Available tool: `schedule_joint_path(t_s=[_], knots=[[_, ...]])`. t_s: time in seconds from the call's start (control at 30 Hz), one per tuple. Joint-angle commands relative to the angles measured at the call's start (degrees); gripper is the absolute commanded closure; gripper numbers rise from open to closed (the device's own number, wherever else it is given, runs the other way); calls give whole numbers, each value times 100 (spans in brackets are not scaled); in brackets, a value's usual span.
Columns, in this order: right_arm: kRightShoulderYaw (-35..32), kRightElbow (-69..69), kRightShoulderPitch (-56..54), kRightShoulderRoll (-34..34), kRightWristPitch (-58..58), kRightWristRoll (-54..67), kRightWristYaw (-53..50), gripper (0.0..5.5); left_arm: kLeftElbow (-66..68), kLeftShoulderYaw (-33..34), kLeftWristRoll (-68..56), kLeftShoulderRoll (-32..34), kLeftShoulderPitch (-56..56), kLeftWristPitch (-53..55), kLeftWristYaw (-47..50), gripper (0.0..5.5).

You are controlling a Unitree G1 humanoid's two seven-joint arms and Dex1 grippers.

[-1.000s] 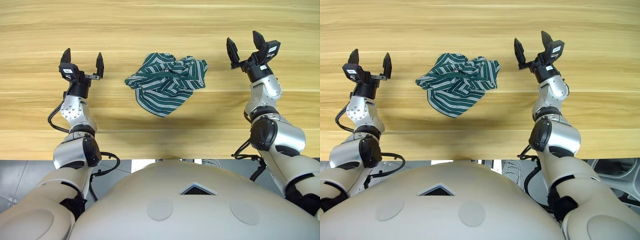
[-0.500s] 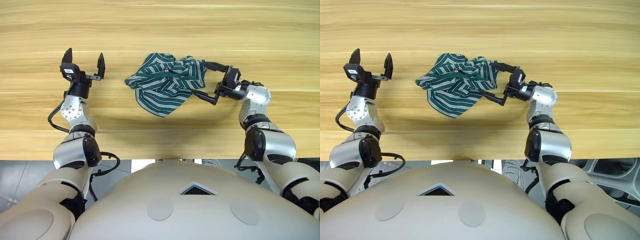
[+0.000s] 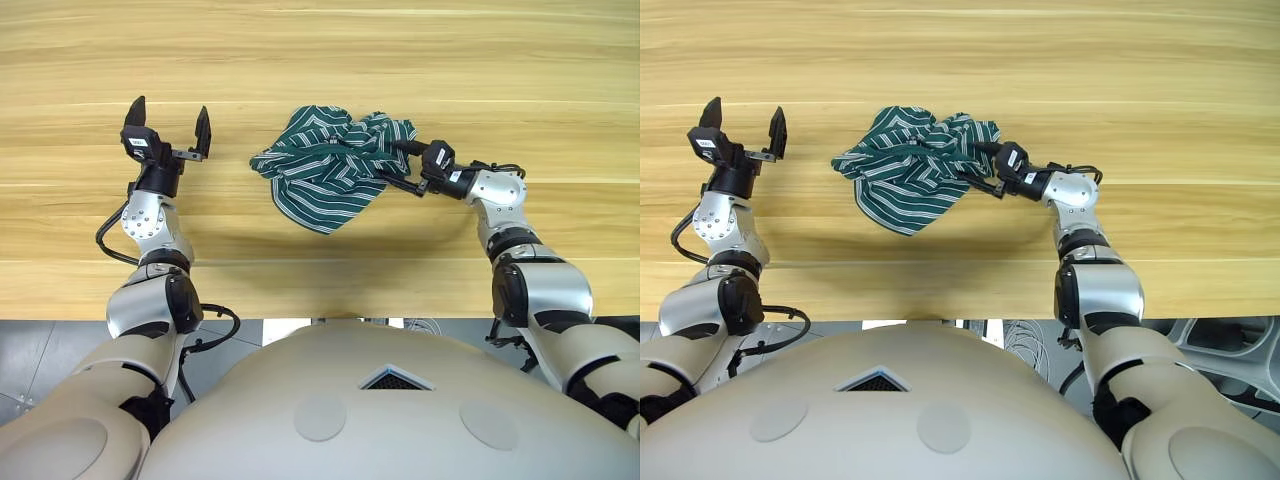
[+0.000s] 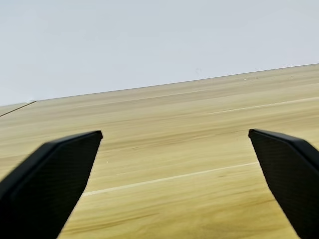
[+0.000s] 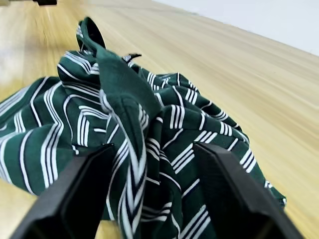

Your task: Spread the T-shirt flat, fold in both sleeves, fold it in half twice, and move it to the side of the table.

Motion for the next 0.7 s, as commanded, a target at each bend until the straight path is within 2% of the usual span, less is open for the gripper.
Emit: schedule_joint_path(t_s=[0.03,0.27,0.37,0.43,0.53,0.7], knots=[[82,34,-96,-56,130,-28,-31,330,-48,-6,1,-12,-46,-52,-62,10],[39,-71,-91,-66,113,163,145,457,-70,-9,-38,-19,-55,-45,-246,10],[-36,-240,-80,-39,-76,415,424,509,-223,-28,-271,-141,36,-110,-1023,10],[-155,-461,-71,-5,-158,764,839,545,-410,-36,-584,-249,156,-114,-1908,10],[-300,-857,-56,-11,-203,1246,1275,545,-623,-200,-786,-355,396,-289,-2998,10],[-274,-1212,-136,-53,-277,1290,1027,545,-846,-421,-1004,-502,652,-350,-4105,10]])
